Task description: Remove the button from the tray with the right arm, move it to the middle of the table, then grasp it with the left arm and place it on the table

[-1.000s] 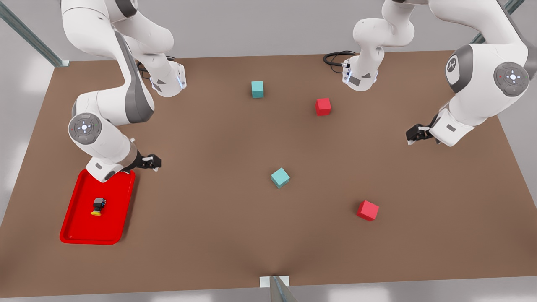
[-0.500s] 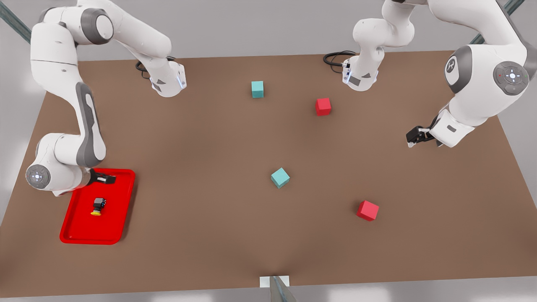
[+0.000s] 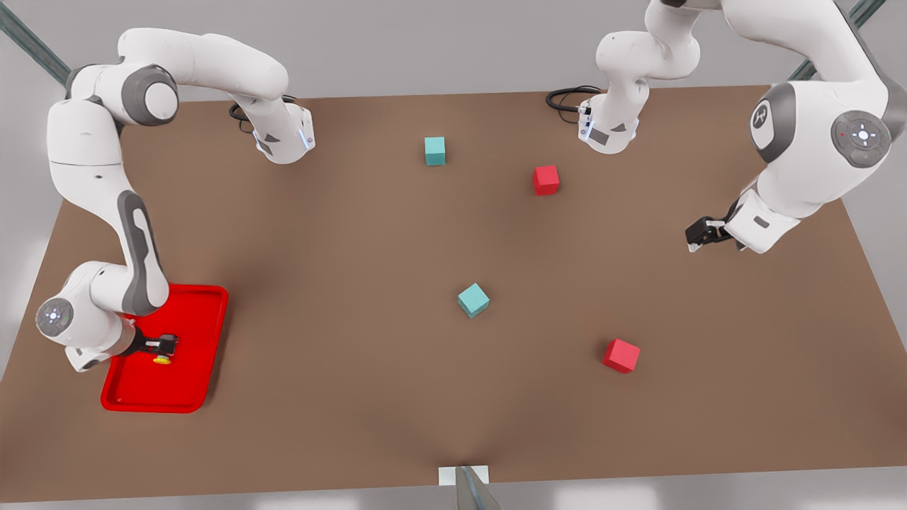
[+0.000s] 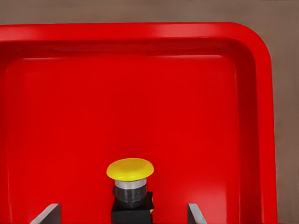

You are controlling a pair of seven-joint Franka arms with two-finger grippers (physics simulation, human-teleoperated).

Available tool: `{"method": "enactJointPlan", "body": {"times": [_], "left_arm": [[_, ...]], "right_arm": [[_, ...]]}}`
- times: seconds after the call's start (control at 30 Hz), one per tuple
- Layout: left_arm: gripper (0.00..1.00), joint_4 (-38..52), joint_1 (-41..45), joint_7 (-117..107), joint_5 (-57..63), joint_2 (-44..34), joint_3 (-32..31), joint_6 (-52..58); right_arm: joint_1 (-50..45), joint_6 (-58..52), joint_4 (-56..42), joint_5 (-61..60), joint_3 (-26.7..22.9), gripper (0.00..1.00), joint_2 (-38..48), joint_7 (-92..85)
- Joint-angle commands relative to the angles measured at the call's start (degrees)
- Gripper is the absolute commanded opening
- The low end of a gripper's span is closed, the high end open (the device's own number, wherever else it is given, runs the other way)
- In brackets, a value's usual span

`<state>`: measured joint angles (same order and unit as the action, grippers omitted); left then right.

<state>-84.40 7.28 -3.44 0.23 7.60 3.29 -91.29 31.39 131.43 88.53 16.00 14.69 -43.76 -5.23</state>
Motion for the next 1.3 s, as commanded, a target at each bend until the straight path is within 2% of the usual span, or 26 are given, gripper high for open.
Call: {"method": "enactJointPlan", "body": {"times": [0.0, 0.33, 0.37, 0.4, 0.43, 0.6, 0.67, 0.73, 0.77, 0.8, 0.87, 1.07, 1.27], "left_arm": [[1.0, 0.03, 0.02, -0.08, 0.03, 0.05, -0.04, -0.03], [1.0, 0.03, 0.02, -0.08, 0.12, 0.57, -0.04, -0.03], [1.0, 0.03, 0.1, -0.08, 0.12, 0.57, -0.04, -0.12], [1.0, 0.03, 0.02, -0.08, 0.12, 0.75, -0.04, -0.12], [1.0, 0.03, 0.02, -0.08, 0.12, 0.75, -0.04, -0.12], [1.0, 0.03, 0.02, -0.17, 0.03, 0.93, -0.04, -0.47], [1.0, 0.03, 0.1, -0.17, 0.03, 0.93, -0.04, -0.47], [1.0, 0.03, 0.1, -0.17, 0.12, 0.93, -0.04, -0.47], [1.0, 0.03, 0.1, -0.17, 0.12, 0.93, -0.04, -0.47], [1.0, 0.03, 0.1, -0.17, 0.12, 0.93, -0.04, -0.47], [1.0, 0.03, 0.02, -0.17, 0.03, 0.93, -0.04, -0.47], [1.0, 0.03, 0.02, -0.17, 0.12, 0.93, -0.04, -0.47], [1.0, 0.03, 0.02, -0.26, 0.12, 0.93, -0.04, -0.47]], "right_arm": [[0.17, 2.95, -0.02, 0.0, -0.01, 1.0, -0.62, -17.79], [0.34, 3.74, 0.68, 0.0, -0.1, 1.0, -2.21, -17.36], [0.34, 3.74, 0.68, -0.09, -0.1, 0.97, -2.21, -17.27], [0.26, 3.57, 0.77, -0.09, -0.1, 0.79, -2.21, -17.09], [0.26, 3.39, 0.94, -0.09, -0.1, 0.71, -2.3, -16.56], [0.17, 3.04, 0.94, -0.09, -0.1, 0.69, -2.56, -16.56], [0.08, 2.95, 0.94, -0.09, -0.1, 0.51, -2.56, -16.74], [-0.1, 1.99, 0.68, -0.09, -0.1, 0.5, -2.39, -16.57], [-0.18, 1.46, 0.5, -0.35, -0.1, 0.43, -2.38, -16.3], [-0.27, 1.46, 0.41, -0.79, -0.01, 0.4, -2.3, -16.21], [-0.89, 0.58, 0.33, -1.05, 0.6, 0.38, -2.12, -15.34], [-1.15, -11.81, -4.86, -0.97, 12.2, 0.38, 0.95, -8.22], [-13.8, -11.55, -4.77, -1.05, 12.73, 0.38, 0.95, 10.06]]}}
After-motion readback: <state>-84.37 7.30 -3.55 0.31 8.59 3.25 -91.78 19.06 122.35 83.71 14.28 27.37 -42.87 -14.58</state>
